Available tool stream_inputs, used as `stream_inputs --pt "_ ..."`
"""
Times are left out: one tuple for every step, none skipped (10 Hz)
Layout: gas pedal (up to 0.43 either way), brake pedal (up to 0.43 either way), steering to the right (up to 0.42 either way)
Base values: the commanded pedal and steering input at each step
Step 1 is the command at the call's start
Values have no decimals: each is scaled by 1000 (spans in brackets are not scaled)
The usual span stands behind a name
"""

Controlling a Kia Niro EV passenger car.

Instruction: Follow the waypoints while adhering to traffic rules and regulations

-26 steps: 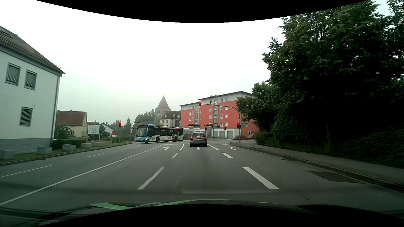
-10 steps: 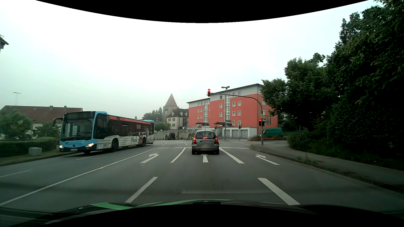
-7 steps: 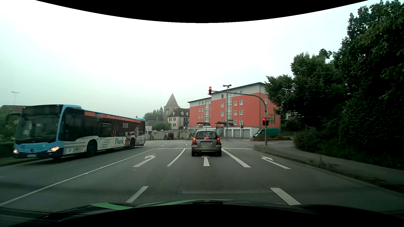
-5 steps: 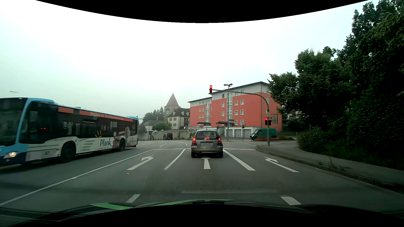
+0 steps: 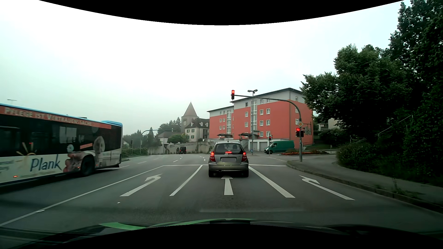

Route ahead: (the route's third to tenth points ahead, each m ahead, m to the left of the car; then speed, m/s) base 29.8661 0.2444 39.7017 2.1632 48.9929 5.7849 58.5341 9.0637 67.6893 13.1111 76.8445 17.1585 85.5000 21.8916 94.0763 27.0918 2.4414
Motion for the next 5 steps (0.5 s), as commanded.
stream_inputs --pt "0 104 -15" --pt "0 91 -13" --pt "0 49 -11" --pt "0 43 -11" --pt "0 43 -11"
